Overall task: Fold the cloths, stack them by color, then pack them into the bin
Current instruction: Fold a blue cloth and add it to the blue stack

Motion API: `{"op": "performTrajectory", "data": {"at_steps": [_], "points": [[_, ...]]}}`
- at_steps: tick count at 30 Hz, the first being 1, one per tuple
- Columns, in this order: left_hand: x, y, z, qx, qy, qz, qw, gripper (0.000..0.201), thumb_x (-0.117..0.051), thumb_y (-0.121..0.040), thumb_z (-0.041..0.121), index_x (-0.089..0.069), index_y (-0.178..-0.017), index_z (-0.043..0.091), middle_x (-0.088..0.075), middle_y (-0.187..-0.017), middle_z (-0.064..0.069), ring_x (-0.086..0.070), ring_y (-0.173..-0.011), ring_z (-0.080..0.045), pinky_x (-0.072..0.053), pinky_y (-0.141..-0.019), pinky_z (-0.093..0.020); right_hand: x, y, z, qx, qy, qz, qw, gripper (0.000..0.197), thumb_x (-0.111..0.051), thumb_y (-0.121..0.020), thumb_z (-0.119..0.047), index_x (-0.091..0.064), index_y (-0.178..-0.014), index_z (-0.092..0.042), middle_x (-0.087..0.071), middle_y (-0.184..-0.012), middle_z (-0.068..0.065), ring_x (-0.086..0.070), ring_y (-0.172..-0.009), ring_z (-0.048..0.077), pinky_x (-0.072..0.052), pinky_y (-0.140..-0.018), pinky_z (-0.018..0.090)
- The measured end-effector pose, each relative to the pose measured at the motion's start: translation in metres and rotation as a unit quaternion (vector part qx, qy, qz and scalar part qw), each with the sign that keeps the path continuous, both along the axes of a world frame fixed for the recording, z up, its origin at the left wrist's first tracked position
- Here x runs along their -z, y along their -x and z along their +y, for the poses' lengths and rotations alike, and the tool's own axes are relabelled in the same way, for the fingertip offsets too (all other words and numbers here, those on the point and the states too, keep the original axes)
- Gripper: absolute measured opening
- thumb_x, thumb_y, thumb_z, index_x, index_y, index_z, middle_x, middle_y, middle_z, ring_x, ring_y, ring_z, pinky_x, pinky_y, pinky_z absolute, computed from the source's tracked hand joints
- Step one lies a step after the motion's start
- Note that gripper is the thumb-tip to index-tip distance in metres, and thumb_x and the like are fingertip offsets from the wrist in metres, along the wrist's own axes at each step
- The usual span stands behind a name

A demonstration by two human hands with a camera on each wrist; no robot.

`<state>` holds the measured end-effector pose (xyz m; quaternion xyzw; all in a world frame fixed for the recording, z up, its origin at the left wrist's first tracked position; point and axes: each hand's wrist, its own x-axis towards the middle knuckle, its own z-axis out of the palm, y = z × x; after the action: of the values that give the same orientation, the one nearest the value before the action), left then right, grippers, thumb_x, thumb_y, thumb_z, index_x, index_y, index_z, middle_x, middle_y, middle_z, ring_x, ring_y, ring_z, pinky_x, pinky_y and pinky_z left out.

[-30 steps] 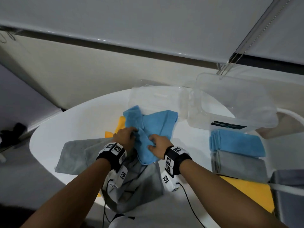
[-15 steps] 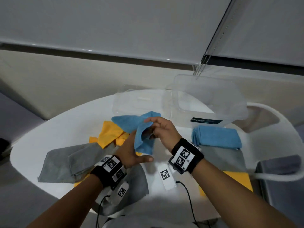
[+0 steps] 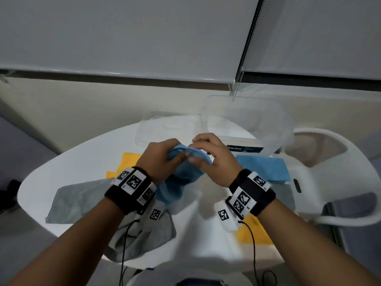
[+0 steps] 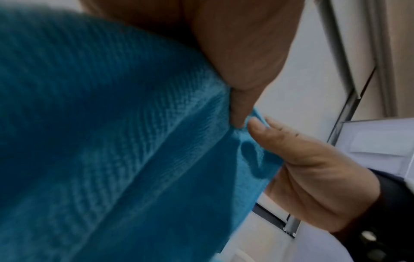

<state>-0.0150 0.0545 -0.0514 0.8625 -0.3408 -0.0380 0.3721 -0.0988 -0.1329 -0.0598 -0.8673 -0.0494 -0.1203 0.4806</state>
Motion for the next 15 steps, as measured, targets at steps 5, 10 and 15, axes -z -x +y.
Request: {"op": "performTrajectory", "data": {"at_steps": [5,10,15], "points": [[0.006,0.002,0.001,0.006,-0.087,-0.001,0.996,0.023,-0.072,-0.077,0.045,-0.062,-0.085,0.026,-0.06,-0.067,0.008,-0.052,-0.061,-0.01,-0.04,-0.061,-0.021,-0.011,0.008,-0.025,0.063,-0.08,0.025,0.994,0.016,-0.064,-0.091,-0.008,-0.076,-0.098,-0.017,-0.074,-0.094,-0.008,-0.068,-0.09,0.005,-0.051,-0.082,0.018],[0.024,0.001,0.029,0.008,-0.125,0.013,0.992,0.031,-0.046,-0.07,0.068,-0.055,-0.072,0.038,-0.058,-0.067,0.011,-0.054,-0.067,-0.014,-0.041,-0.064,-0.028,-0.014,0.02,-0.046,0.108,-0.108,0.013,0.988,0.01,-0.07,-0.088,-0.009,-0.076,-0.091,-0.016,-0.074,-0.089,-0.007,-0.067,-0.086,0.005,-0.048,-0.079,0.014],[0.003,-0.007,0.052,-0.066,-0.121,0.003,0.99,0.014,-0.073,-0.079,0.041,-0.063,-0.076,0.032,-0.063,-0.068,0.008,-0.057,-0.067,-0.015,-0.039,-0.063,-0.027,-0.021,0.02,-0.069,0.186,-0.134,-0.035,0.973,0.007,-0.072,-0.087,-0.013,-0.072,-0.085,-0.02,-0.07,-0.079,-0.013,-0.062,-0.077,-0.001,-0.045,-0.072,0.011]]}}
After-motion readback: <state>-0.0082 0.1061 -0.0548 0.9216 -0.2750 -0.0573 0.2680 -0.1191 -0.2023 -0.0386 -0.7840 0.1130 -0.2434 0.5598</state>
